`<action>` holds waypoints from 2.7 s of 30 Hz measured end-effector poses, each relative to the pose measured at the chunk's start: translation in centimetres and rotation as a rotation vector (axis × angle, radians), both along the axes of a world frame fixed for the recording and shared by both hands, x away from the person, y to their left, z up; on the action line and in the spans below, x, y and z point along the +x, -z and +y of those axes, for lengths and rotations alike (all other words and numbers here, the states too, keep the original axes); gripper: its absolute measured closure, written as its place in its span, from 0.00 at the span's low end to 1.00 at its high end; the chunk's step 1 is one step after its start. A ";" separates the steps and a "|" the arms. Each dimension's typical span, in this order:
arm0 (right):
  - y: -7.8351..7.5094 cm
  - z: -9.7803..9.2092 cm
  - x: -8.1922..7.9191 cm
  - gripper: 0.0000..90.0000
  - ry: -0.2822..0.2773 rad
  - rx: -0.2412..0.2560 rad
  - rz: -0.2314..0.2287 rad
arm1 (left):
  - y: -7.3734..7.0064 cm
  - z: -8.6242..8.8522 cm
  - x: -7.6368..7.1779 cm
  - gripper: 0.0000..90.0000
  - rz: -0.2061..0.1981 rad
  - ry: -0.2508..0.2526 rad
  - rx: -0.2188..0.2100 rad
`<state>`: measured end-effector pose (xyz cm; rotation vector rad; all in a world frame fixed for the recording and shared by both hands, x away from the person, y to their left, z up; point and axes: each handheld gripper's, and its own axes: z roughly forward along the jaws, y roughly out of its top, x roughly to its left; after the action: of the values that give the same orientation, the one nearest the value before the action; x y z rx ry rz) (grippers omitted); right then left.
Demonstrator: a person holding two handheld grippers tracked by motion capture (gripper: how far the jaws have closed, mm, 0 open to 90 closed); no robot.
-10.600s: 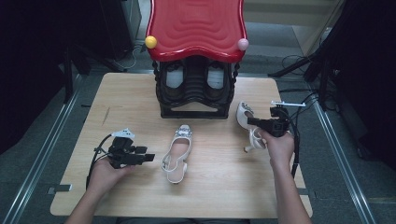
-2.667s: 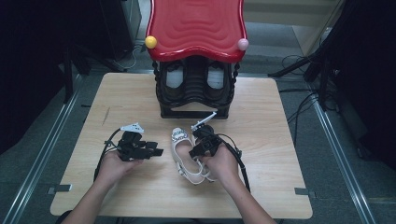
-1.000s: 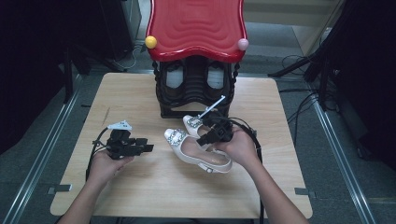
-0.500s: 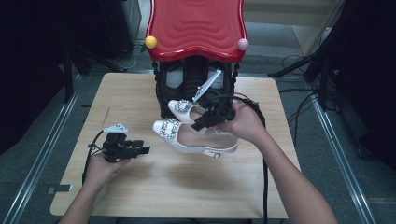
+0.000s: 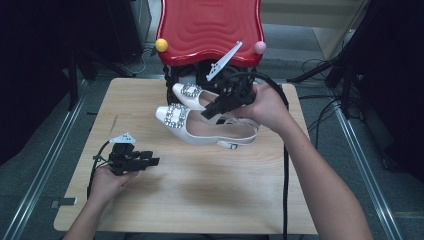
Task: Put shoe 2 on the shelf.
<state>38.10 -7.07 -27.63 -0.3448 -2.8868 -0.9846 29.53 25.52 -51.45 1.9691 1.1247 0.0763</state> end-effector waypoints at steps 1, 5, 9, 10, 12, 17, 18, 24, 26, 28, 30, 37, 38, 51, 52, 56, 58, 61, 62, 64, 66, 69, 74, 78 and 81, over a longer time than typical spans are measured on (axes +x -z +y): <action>-0.7 -0.1 0.1 0.94 0.001 0.008 -0.006 | 0.0 0.0 0.0 0.57 0.002 0.002 -0.001; -3.7 -0.4 0.2 0.94 -0.012 0.060 -0.022 | -0.1 0.2 0.0 0.57 -0.002 -0.004 -0.009; -6.6 -0.4 0.4 0.94 0.070 0.126 -0.037 | -0.1 0.2 0.0 0.57 0.006 -0.003 -0.011; -7.3 -0.4 0.6 0.94 0.094 0.146 -0.037 | -0.1 0.2 0.0 0.57 0.006 0.001 -0.012; -8.4 -0.3 1.2 0.94 0.151 0.182 -0.025 | -0.1 0.1 -0.1 0.57 0.002 0.005 -0.008; -10.6 -0.2 3.2 0.94 0.325 0.279 -0.011 | -0.1 0.1 0.0 0.57 -0.001 0.006 -0.009; -11.0 -0.3 3.8 0.94 0.358 0.305 0.002 | -0.1 0.1 0.0 0.57 0.000 0.005 -0.011; -12.5 -1.3 6.5 0.94 0.567 0.437 0.028 | 0.0 0.2 0.0 0.57 0.004 0.009 -0.009; -12.7 -1.5 7.2 0.94 0.614 0.461 0.030 | 0.0 0.1 0.0 0.57 0.003 0.008 -0.010; -12.8 -1.5 7.8 0.94 0.664 0.483 0.030 | 0.0 0.1 0.0 0.57 0.003 0.015 -0.006; -13.0 -1.7 8.4 0.94 0.717 0.503 0.033 | 0.0 0.0 0.0 0.57 0.002 0.016 -0.010; -12.9 -2.9 10.8 0.94 0.887 0.602 0.061 | 0.0 -0.2 0.0 0.58 0.005 0.027 -0.015; -12.8 -2.9 11.0 0.94 0.904 0.602 0.057 | 0.0 -0.3 0.0 0.58 0.002 0.026 -0.014; -11.7 -1.4 13.3 0.93 1.106 0.588 0.032 | 0.0 -0.6 -0.1 0.58 -0.001 0.039 -0.015; -11.6 -1.4 13.4 0.93 1.120 0.594 0.038 | 0.0 -0.6 -0.1 0.58 0.000 0.041 -0.013; -11.6 -0.6 13.7 0.93 1.125 0.566 0.003 | 0.0 -0.7 -0.1 0.58 0.000 0.039 -0.017; -11.7 0.0 13.7 0.92 1.142 0.539 -0.019 | 0.0 -0.7 0.0 0.57 0.001 0.049 -0.020; -11.6 0.6 13.8 0.91 1.165 0.536 -0.025 | -0.1 -0.9 -0.1 0.57 -0.009 0.052 -0.019; -11.5 0.9 13.8 0.90 1.172 0.532 -0.028 | -0.1 -0.9 -0.2 0.57 -0.010 0.057 -0.014; -11.3 1.3 13.9 0.87 1.172 0.524 -0.024 | -0.1 -0.9 -0.2 0.57 -0.012 0.057 -0.010; -11.0 1.8 14.0 0.87 1.163 0.522 -0.018 | 0.0 -0.9 -0.1 0.57 -0.007 0.054 -0.016; -11.0 1.8 14.1 0.87 1.145 0.560 -0.022 | 0.0 -0.9 -0.1 0.57 -0.004 0.058 -0.008; -10.9 1.3 14.1 0.81 1.114 0.539 -0.015 | 0.1 -1.0 0.0 0.57 0.000 0.054 -0.007; -10.7 1.0 14.1 0.71 1.063 0.557 0.024 | 0.2 -1.2 -0.1 0.57 0.001 0.065 0.021; -11.0 0.8 13.8 0.67 1.044 0.569 0.027 | 0.2 -1.2 -0.1 0.57 0.000 0.059 0.022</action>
<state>51.94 -6.29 -16.59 -1.8278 -2.1187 -1.7748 29.43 24.34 -51.65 2.0207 1.0690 0.0571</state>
